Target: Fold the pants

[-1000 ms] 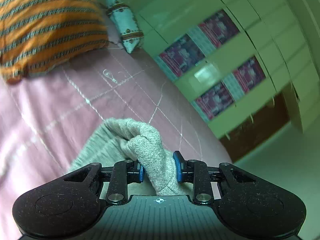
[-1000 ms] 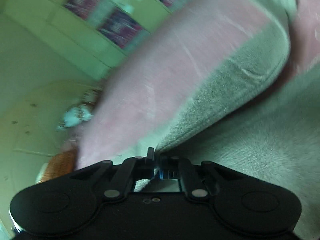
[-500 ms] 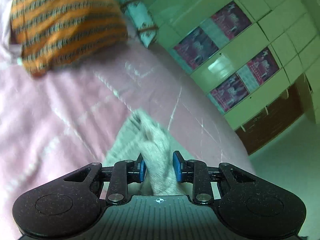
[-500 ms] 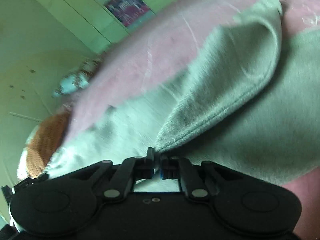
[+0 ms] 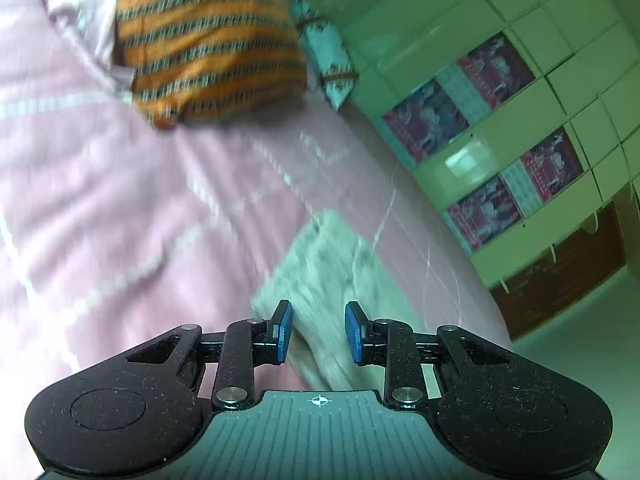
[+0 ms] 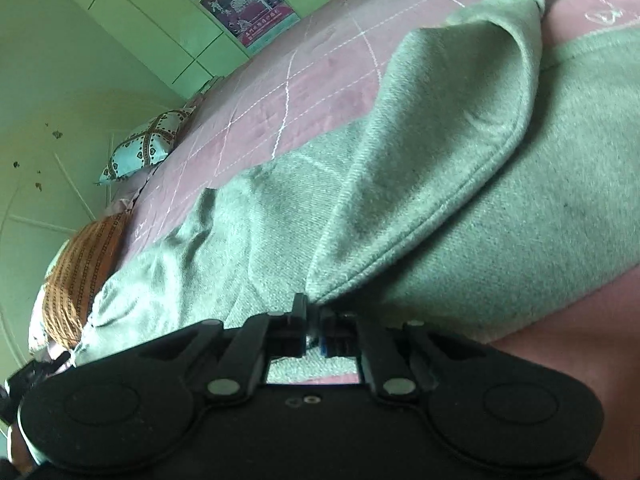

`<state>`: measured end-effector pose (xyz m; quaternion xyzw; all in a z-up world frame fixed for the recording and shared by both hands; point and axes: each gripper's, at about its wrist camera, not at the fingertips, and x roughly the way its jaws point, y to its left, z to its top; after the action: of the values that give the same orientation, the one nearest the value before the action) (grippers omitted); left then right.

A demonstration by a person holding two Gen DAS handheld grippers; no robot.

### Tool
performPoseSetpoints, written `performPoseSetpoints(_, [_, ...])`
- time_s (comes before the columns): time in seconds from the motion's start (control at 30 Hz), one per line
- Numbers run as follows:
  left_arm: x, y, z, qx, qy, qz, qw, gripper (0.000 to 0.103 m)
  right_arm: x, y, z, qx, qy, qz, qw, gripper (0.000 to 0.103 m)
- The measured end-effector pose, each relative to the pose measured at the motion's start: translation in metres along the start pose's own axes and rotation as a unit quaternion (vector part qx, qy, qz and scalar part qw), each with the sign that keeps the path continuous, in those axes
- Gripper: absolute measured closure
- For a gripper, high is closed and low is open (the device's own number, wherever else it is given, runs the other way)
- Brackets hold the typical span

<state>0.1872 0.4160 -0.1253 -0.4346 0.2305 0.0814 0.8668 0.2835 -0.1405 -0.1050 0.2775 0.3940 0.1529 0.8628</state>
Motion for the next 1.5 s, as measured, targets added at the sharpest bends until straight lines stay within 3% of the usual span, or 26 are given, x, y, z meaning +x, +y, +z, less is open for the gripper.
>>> performPoseSetpoints(0.37, [0.017, -0.002, 0.0, -0.004, 0.009, 0.028, 0.9996, 0.072, -0.002, 0.006, 0.001, -0.002, 0.004, -0.002, 1.0, 0.102])
performPoseSetpoints(0.43, [0.021, -0.004, 0.001, -0.002, 0.013, 0.034, 0.9993, 0.062, -0.002, 0.006, 0.001, -0.003, 0.004, -0.002, 1.0, 0.102])
performPoseSetpoints(0.5, [0.023, -0.005, 0.003, 0.0, 0.013, 0.027, 0.9996, 0.063, 0.001, 0.008, 0.001, -0.003, 0.004, -0.003, 1.0, 0.102])
performPoseSetpoints(0.67, [0.03, -0.023, 0.008, 0.041, 0.014, 0.016, 0.9989, 0.09, 0.003, 0.011, 0.002, -0.005, 0.008, -0.005, 1.0, 0.103])
performPoseSetpoints(0.77, [0.014, -0.044, 0.03, 0.068, -0.038, -0.045, 0.9959, 0.09, -0.012, 0.024, 0.006, -0.038, -0.025, 0.017, 0.999, 0.103])
performPoseSetpoints(0.83, [0.009, -0.052, 0.042, 0.08, -0.05, -0.065, 0.9935, 0.09, -0.031, 0.034, 0.009, -0.057, -0.066, 0.037, 0.996, 0.103])
performPoseSetpoints(0.9, [0.024, -0.041, 0.044, 0.077, -0.009, -0.028, 0.9966, 0.09, -0.035, 0.035, 0.006, -0.066, -0.077, 0.039, 0.994, 0.103])
performPoseSetpoints(0.97, [0.045, -0.019, 0.032, 0.08, 0.051, 0.036, 0.9949, 0.09, -0.011, 0.028, -0.001, -0.071, -0.015, 0.002, 0.997, 0.103])
performPoseSetpoints(1.0, [0.046, -0.008, 0.027, 0.073, 0.057, 0.034, 0.9951, 0.09, 0.001, 0.02, -0.006, -0.055, 0.016, -0.012, 0.998, 0.103])
performPoseSetpoints(1.07, [0.037, 0.004, 0.024, 0.04, 0.045, 0.011, 0.9982, 0.09, -0.002, 0.013, -0.008, -0.033, 0.002, 0.002, 0.999, 0.103])
performPoseSetpoints(1.23, [0.038, -0.001, 0.024, 0.04, 0.04, 0.01, 0.9983, 0.09, -0.004, 0.016, -0.009, -0.046, 0.0, -0.004, 0.999, 0.103])
performPoseSetpoints(1.33, [0.029, -0.011, 0.028, 0.059, 0.021, -0.011, 0.998, 0.09, -0.021, 0.019, -0.005, -0.04, -0.022, 0.02, 0.999, 0.103])
performPoseSetpoints(1.43, [0.036, -0.009, 0.027, 0.072, 0.039, 0.018, 0.9965, 0.09, -0.033, 0.023, -0.01, -0.062, -0.026, 0.039, 0.997, 0.103])
performPoseSetpoints(1.5, [0.039, 0.001, 0.027, 0.058, 0.045, 0.02, 0.9971, 0.09, -0.02, 0.015, -0.015, -0.062, 0.003, 0.014, 0.998, 0.103])
